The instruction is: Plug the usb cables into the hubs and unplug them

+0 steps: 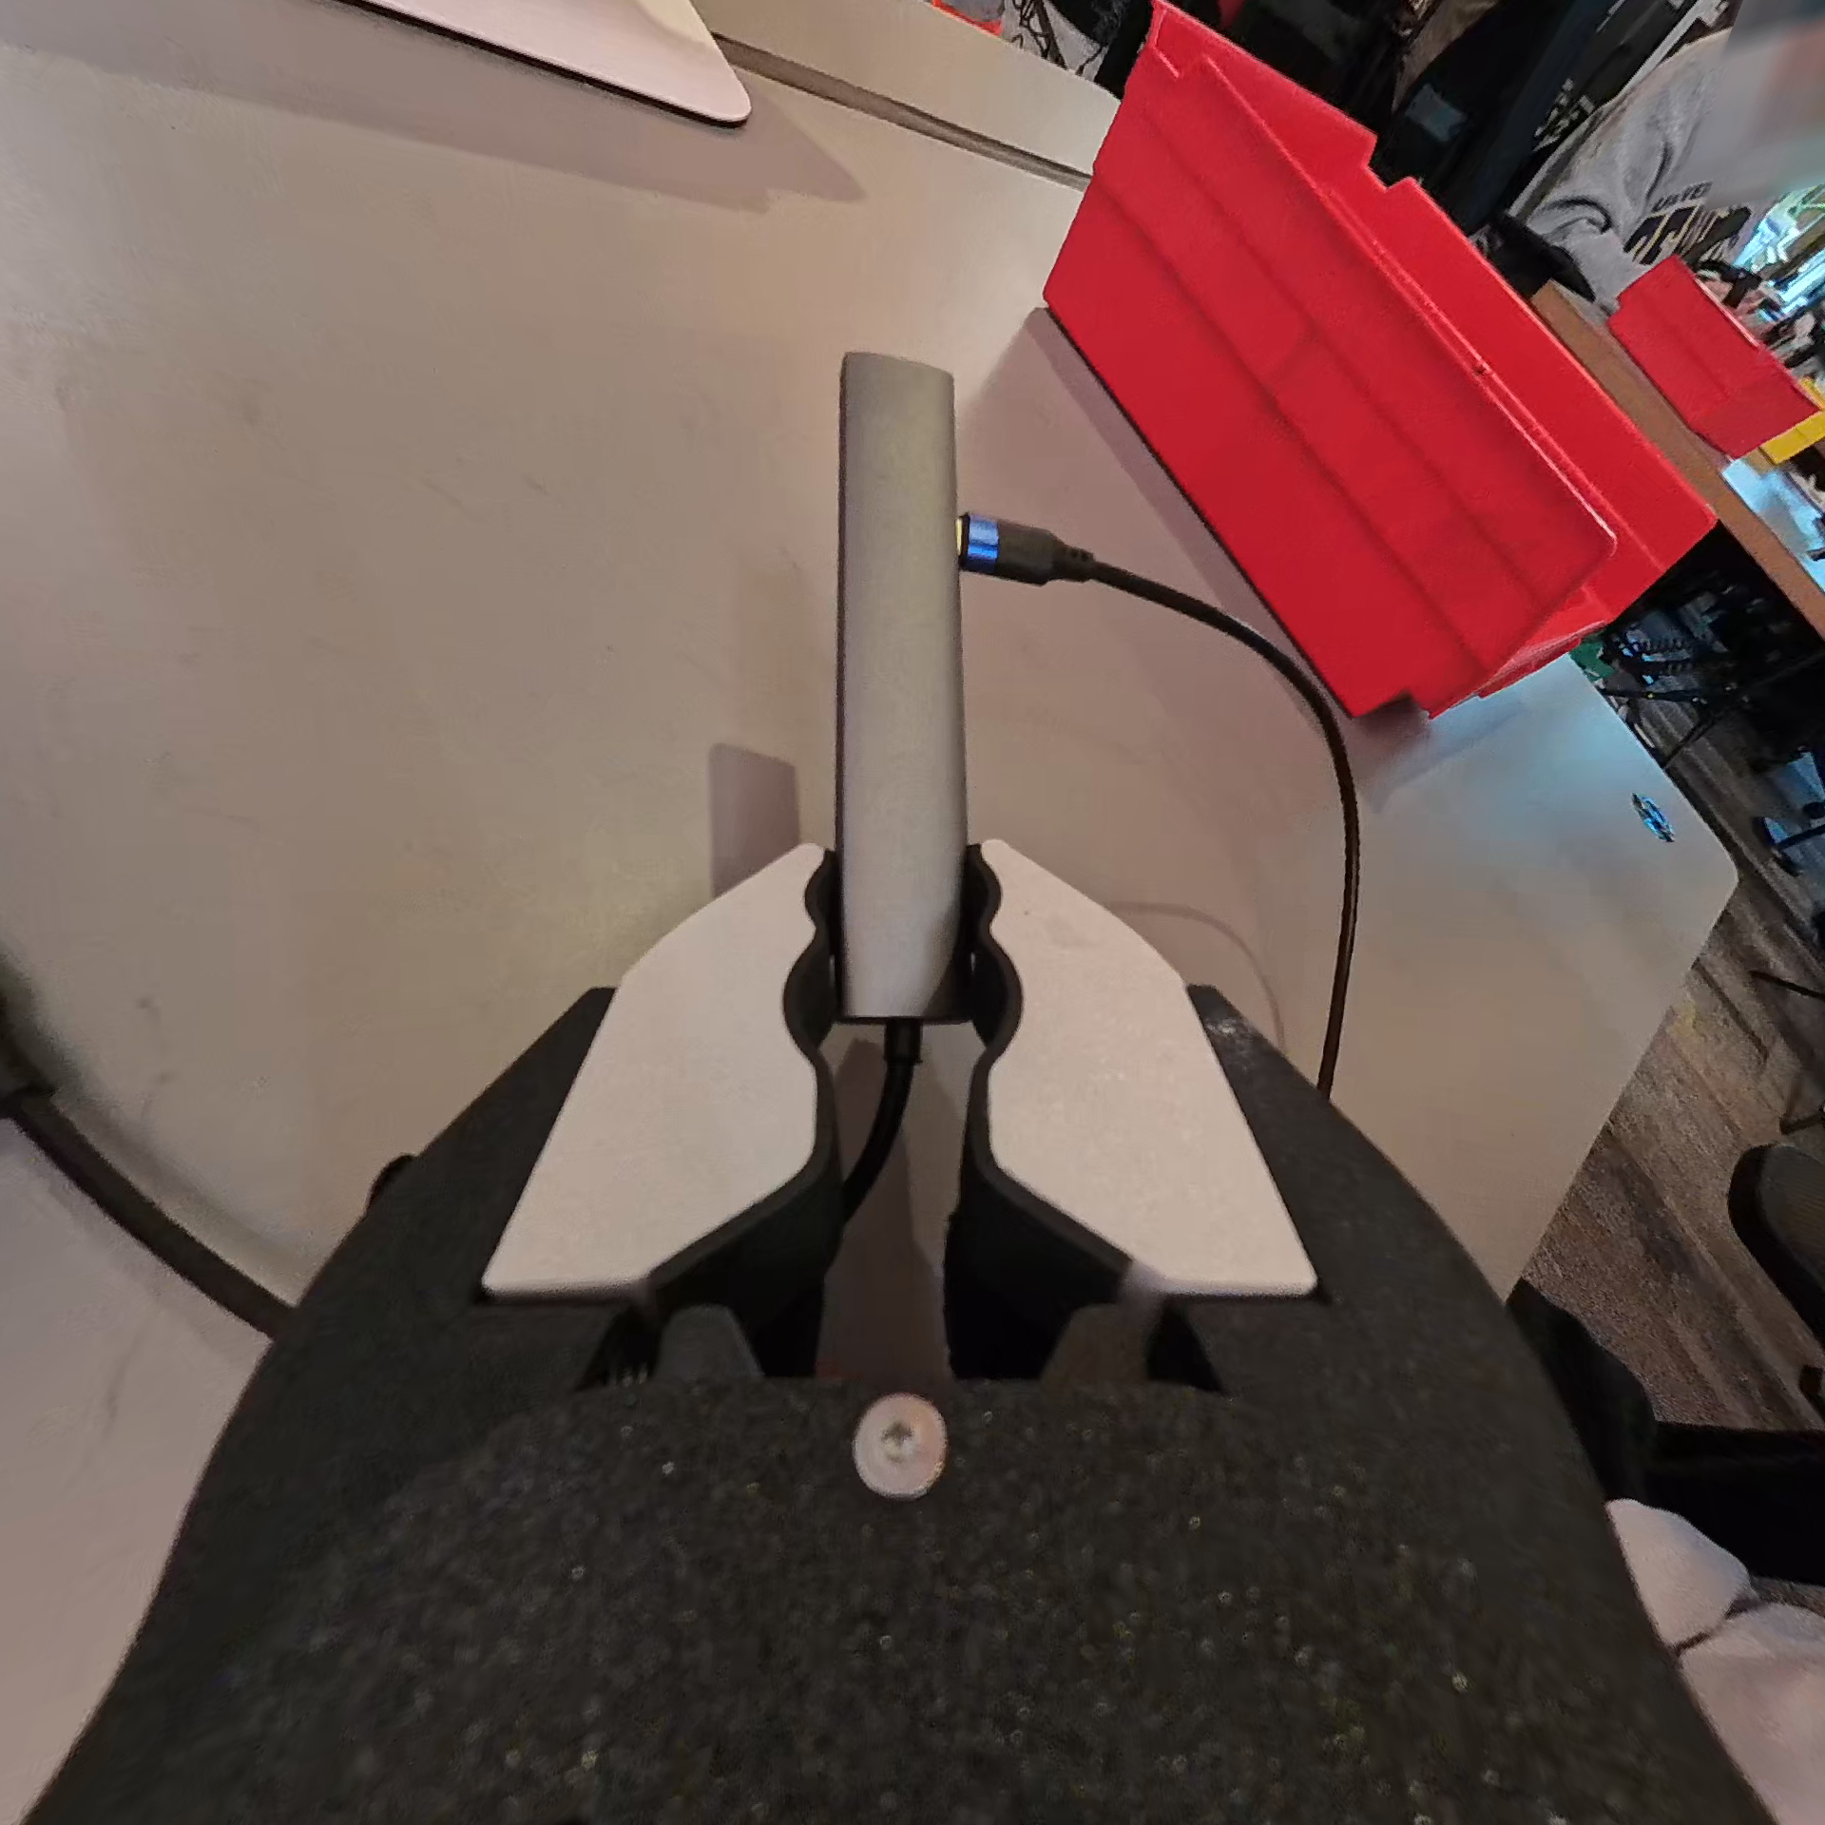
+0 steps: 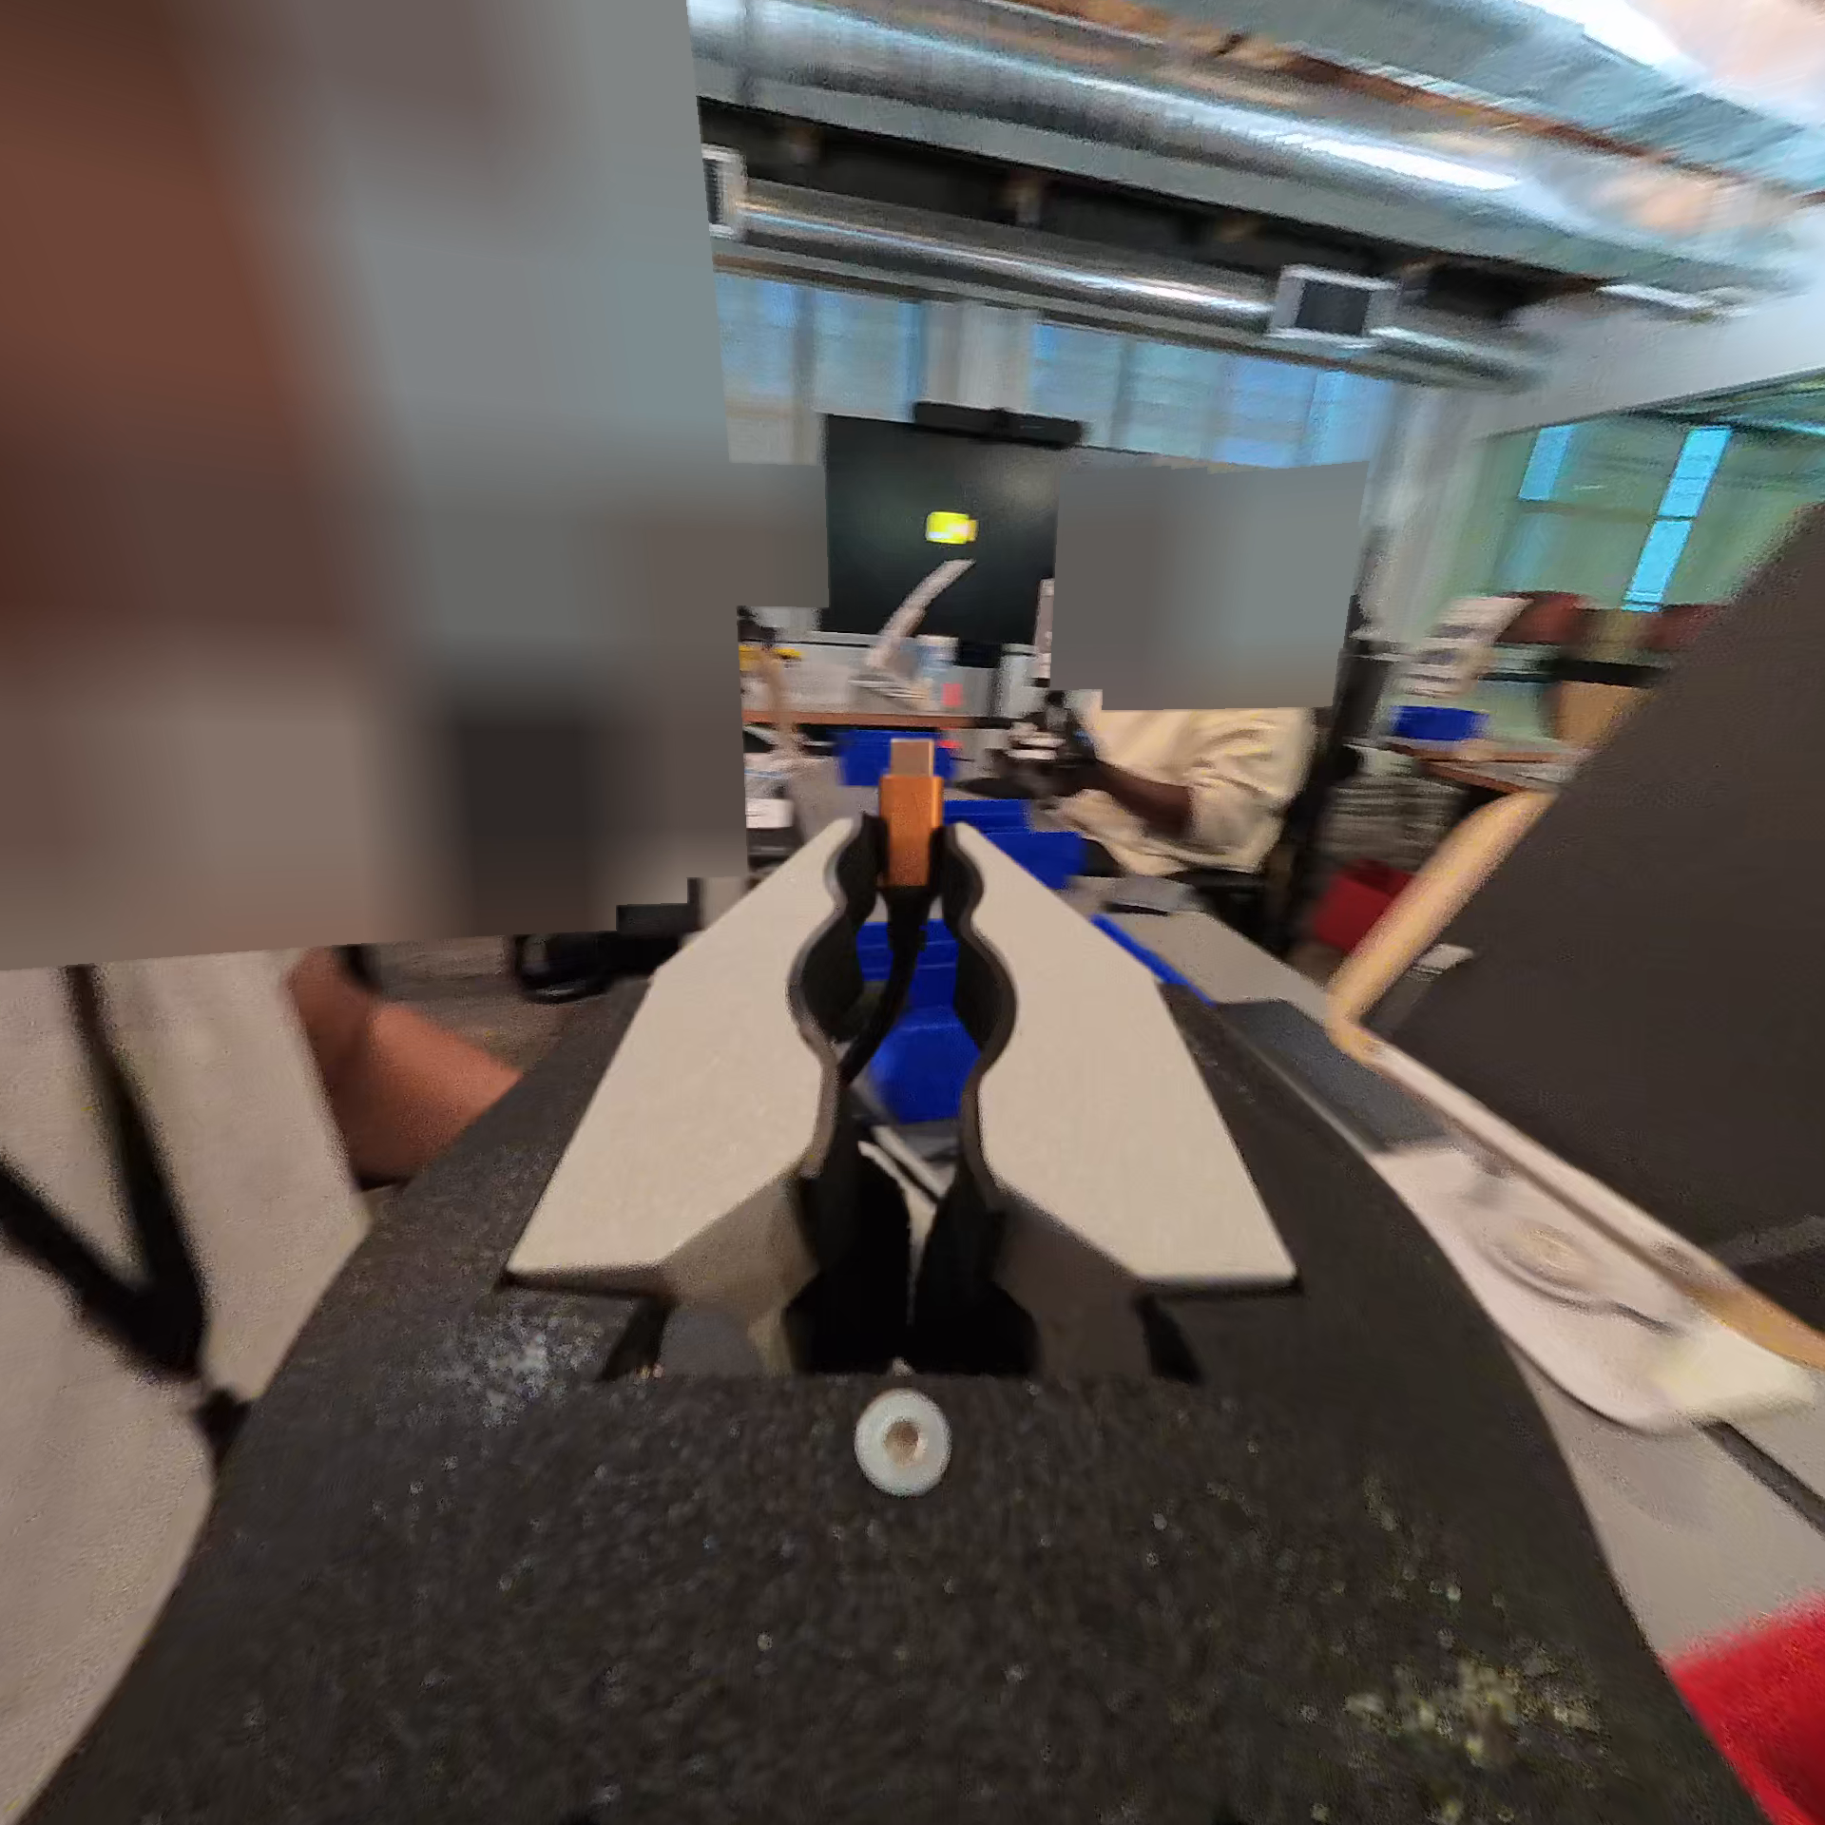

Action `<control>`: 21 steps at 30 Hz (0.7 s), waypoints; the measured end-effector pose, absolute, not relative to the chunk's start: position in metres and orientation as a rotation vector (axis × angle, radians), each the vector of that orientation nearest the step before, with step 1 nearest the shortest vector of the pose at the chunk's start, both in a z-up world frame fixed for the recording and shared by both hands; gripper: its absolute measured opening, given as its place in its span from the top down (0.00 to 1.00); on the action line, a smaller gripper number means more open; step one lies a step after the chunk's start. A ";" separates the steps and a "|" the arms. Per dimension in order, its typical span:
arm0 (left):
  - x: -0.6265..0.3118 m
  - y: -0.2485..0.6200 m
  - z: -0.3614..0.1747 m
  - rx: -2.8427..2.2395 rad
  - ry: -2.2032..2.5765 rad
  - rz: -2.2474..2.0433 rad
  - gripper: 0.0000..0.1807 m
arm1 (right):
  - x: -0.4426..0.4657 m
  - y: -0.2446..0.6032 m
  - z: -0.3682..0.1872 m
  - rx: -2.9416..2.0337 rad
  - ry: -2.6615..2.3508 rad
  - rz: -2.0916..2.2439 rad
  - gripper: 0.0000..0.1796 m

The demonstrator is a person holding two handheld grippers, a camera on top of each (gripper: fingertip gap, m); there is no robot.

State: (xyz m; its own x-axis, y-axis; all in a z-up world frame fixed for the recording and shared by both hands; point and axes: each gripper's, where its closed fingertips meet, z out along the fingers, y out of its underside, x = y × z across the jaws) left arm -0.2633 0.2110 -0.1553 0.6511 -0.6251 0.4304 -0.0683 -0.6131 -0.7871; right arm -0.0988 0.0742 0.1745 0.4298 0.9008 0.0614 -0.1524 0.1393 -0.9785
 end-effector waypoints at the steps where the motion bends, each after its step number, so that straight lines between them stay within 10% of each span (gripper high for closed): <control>1: -0.263 0.209 -0.155 -2.093 0.545 -0.933 0.87 | -0.085 0.085 0.181 -1.215 -0.767 0.843 0.94; 21: -0.261 0.199 -0.156 -2.102 0.580 -1.000 0.87 | 0.084 0.231 0.084 -1.792 -0.430 -0.384 0.94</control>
